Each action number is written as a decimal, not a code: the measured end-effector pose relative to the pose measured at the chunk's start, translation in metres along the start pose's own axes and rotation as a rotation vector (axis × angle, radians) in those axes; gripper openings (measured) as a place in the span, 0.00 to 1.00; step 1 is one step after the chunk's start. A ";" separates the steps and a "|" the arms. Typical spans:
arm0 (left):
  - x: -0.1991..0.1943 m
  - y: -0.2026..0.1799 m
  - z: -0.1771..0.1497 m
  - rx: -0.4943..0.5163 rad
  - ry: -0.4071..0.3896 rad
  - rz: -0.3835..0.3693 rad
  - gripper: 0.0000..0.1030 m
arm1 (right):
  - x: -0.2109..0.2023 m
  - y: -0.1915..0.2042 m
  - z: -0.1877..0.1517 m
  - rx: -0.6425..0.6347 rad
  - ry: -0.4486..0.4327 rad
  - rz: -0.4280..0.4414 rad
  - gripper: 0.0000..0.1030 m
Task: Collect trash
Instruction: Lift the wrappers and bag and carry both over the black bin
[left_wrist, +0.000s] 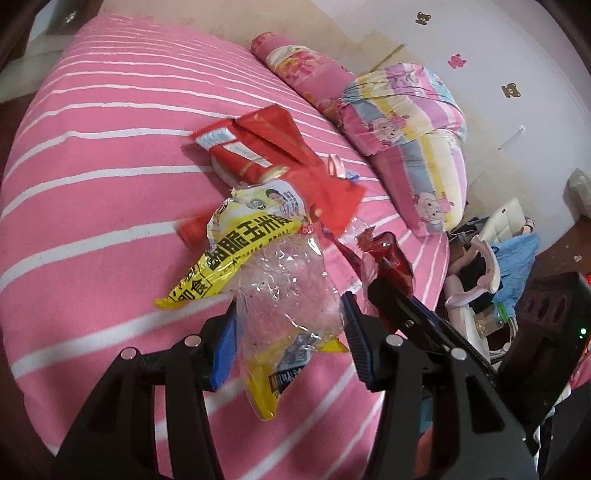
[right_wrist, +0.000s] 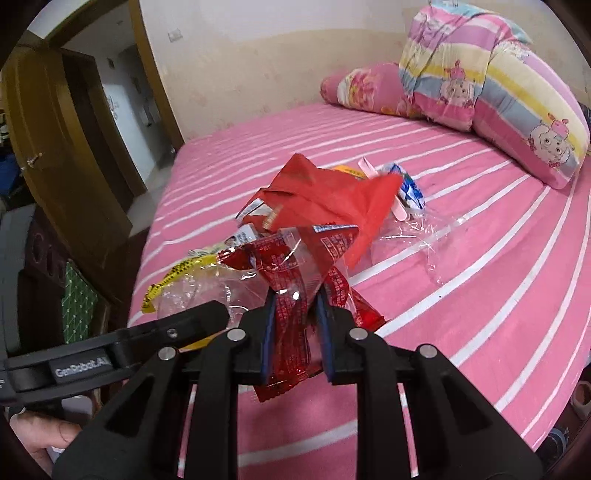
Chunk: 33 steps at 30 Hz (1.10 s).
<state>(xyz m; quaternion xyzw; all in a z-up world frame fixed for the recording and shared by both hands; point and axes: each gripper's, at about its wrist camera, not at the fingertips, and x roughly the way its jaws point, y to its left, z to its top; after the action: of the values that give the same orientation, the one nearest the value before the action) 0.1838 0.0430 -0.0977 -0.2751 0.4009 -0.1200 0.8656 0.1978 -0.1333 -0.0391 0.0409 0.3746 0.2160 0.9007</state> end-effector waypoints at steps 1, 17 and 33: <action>-0.002 -0.002 -0.002 0.003 -0.001 0.000 0.49 | -0.004 0.002 -0.001 -0.006 -0.007 -0.001 0.20; -0.077 -0.034 -0.048 0.087 -0.091 -0.019 0.49 | -0.095 0.030 -0.037 -0.013 -0.121 0.059 0.21; -0.146 -0.109 -0.099 0.235 -0.180 -0.086 0.49 | -0.218 0.032 -0.062 0.015 -0.251 0.028 0.21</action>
<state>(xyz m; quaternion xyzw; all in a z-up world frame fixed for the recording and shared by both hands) 0.0148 -0.0217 0.0040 -0.1984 0.2926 -0.1779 0.9184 0.0068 -0.2014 0.0674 0.0792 0.2601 0.2189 0.9371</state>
